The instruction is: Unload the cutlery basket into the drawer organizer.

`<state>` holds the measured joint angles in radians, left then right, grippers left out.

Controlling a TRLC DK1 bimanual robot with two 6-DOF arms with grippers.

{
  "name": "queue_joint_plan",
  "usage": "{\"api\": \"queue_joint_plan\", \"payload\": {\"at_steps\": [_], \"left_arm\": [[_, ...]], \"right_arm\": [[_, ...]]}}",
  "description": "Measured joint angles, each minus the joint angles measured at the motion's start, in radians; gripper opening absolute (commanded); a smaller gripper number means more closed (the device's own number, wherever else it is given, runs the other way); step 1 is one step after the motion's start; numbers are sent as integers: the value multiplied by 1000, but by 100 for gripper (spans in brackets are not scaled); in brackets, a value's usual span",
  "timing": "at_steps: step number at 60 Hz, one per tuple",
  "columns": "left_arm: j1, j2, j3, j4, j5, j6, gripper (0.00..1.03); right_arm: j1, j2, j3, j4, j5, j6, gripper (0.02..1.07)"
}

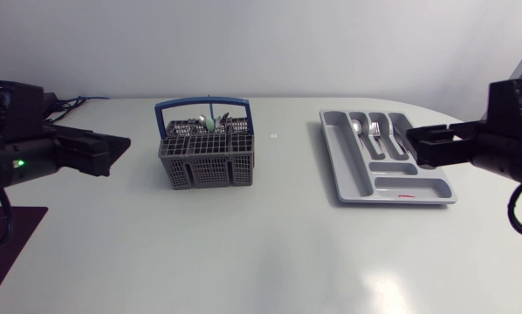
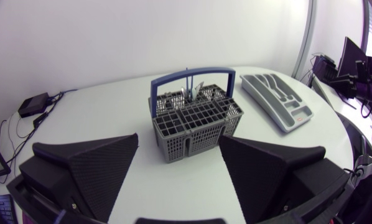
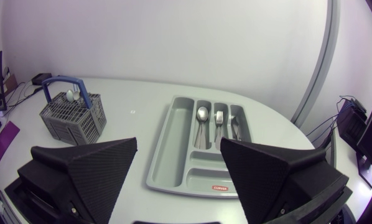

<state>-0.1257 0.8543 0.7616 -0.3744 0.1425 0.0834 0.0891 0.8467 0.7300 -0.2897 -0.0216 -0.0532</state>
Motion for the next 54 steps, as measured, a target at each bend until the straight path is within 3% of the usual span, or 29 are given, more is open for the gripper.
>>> {"api": "queue_joint_plan", "payload": {"at_steps": [21, 28, 38, 54], "left_arm": [[56, 282, 130, -135, 52, 245, 92], [113, 344, 163, -157, 207, 336, 92], [172, 428, 220, -160, 344, 417, 92], [220, 596, 303, -160, 429, 491, 92]], "right_arm": [[175, 285, 113, -65, 0, -193, 99], [238, 361, 150, -48, -22, -233, 99], [321, 489, 219, 9, -31, -248, 99], [351, 735, 412, 69, -85, -262, 98]]}}
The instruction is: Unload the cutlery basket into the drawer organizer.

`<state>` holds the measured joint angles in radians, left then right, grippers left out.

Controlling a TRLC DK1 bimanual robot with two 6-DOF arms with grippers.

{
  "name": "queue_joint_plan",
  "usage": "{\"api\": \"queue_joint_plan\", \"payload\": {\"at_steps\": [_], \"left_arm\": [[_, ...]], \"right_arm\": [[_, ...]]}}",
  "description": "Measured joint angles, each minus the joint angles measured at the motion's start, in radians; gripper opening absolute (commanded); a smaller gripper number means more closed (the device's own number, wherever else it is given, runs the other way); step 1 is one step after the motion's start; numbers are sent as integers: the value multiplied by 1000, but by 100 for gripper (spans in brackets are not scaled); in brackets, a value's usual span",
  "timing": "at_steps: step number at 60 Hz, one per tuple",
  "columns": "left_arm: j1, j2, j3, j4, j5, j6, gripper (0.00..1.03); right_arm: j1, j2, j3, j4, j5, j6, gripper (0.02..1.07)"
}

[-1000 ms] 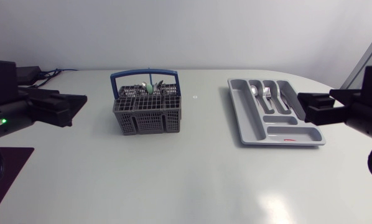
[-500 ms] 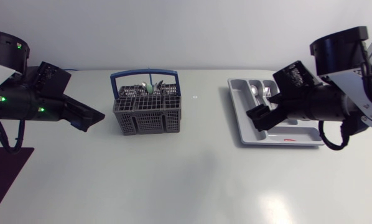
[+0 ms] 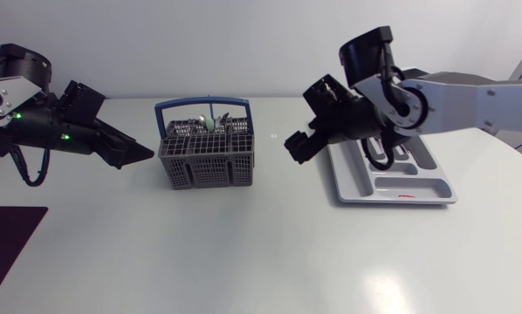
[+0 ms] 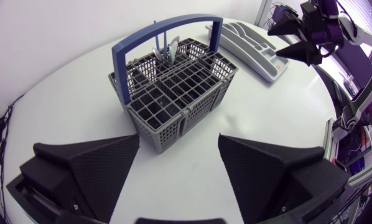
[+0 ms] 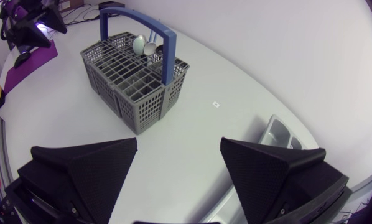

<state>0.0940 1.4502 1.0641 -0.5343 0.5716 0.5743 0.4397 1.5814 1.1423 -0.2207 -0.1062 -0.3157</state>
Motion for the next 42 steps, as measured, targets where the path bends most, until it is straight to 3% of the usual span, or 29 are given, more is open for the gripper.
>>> {"api": "queue_joint_plan", "payload": {"at_steps": [24, 38, 42], "left_arm": [[1, 130, 58, 24, 25, 33, 91], [-2, 214, 69, 56, 26, 33, 87], [-6, 234, 70, 65, 27, 33, 87]], "right_arm": [[50, 274, 290, 29, -78, 0, 95], [58, 411, 449, 34, -81, -4, 72], [57, 443, 481, 33, -81, -4, 57]]}}
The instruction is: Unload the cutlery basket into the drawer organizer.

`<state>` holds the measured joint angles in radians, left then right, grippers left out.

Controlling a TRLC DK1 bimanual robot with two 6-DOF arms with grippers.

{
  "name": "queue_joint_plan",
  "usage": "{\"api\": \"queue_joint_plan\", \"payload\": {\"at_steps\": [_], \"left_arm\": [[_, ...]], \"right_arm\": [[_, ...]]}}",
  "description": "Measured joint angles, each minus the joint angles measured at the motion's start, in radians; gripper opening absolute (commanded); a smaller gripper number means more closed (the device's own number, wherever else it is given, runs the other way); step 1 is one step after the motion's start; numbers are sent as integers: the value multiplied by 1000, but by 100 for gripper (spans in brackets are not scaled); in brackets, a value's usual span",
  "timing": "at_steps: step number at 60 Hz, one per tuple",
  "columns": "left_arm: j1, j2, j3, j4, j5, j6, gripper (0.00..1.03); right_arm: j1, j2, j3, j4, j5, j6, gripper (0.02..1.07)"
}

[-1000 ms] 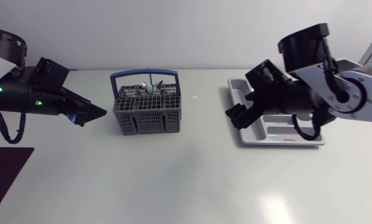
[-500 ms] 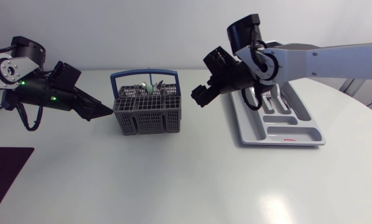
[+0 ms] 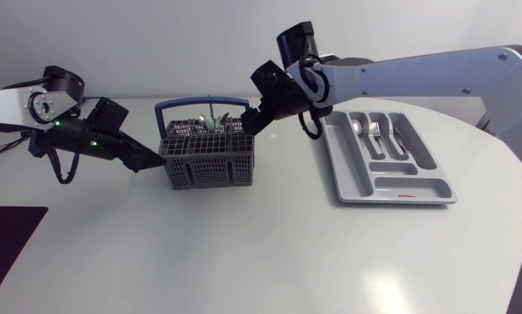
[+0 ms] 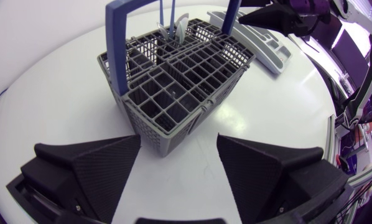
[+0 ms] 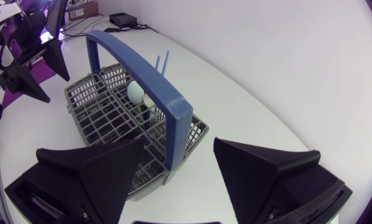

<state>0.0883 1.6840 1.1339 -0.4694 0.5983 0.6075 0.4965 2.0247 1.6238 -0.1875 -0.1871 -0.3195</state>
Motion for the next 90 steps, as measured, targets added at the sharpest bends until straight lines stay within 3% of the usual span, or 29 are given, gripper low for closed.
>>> {"api": "queue_joint_plan", "payload": {"at_steps": [5, 15, 33, 51, 75, 79, 86, 90], "left_arm": [[-5, 14, 0, 2, 4, 0, 87], [-5, 17, 0, 8, 15, 0, 87], [-21, 5, -8, 10, 49, 4, 87], [-76, -109, -117, 9, 87, 7, 87], [-84, -276, -264, -30, 98, 60, 87], [-84, -277, -266, -34, 97, 66, 87], [-84, -296, -266, -44, 97, 68, 87], [-84, -322, -266, -59, 98, 69, 87]], "right_arm": [[0, 27, 19, 0, 0, 0, 36], [6, 48, 22, -2, 0, 0, 29], [10, 2, -47, 9, 8, -7, 27], [51, -121, -201, 11, 41, -3, 26], [164, -325, -436, 13, 203, 24, 26], [164, -340, -454, 13, 208, 30, 31], [162, -359, -474, 9, 215, 34, 80], [157, -373, -493, -4, 214, 31, 90]]}}
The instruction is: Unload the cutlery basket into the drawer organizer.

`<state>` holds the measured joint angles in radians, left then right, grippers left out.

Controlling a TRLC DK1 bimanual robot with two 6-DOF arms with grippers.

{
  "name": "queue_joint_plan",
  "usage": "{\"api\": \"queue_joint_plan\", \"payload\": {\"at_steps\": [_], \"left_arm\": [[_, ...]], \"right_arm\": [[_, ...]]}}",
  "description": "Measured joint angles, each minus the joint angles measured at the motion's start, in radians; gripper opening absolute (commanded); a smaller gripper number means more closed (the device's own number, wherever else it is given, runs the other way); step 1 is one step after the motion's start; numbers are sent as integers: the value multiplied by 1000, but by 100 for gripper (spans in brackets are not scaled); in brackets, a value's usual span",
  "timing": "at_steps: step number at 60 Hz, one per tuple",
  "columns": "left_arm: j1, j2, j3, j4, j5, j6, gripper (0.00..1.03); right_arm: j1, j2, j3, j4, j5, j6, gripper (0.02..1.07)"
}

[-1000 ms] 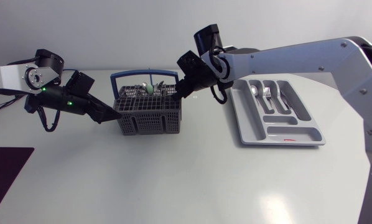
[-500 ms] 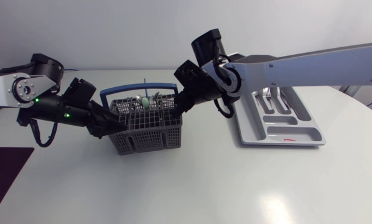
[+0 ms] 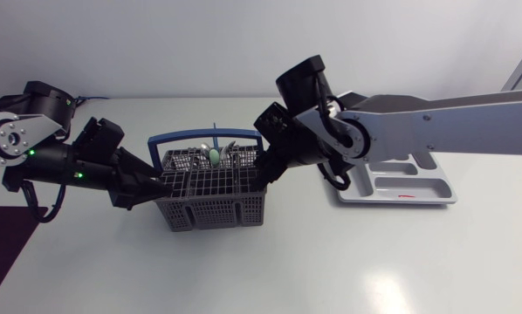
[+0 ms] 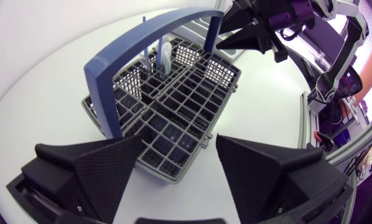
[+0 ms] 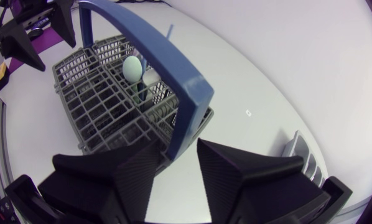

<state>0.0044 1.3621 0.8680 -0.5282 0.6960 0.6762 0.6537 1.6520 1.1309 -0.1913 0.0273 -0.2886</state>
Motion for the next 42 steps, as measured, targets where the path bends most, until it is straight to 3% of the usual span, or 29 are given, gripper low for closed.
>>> {"api": "queue_joint_plan", "payload": {"at_steps": [6, 14, 23, 35, 42], "left_arm": [[5, -55, 0, -44, 0, 6, 87], [39, -104, 0, -120, -1, 52, 87], [54, -128, -23, -174, -39, 135, 87], [39, -132, -111, -181, -87, 208, 87], [9, -146, -158, -176, -105, 244, 87]], "right_arm": [[-15, -56, -45, -26, -5, 0, 101], [-56, -156, -77, -41, -47, 0, 100], [-166, -171, -66, -37, -132, -1, 81], [-276, 36, 48, -20, -238, 1, 31], [-287, 156, 138, -14, -293, 19, 26]]}}
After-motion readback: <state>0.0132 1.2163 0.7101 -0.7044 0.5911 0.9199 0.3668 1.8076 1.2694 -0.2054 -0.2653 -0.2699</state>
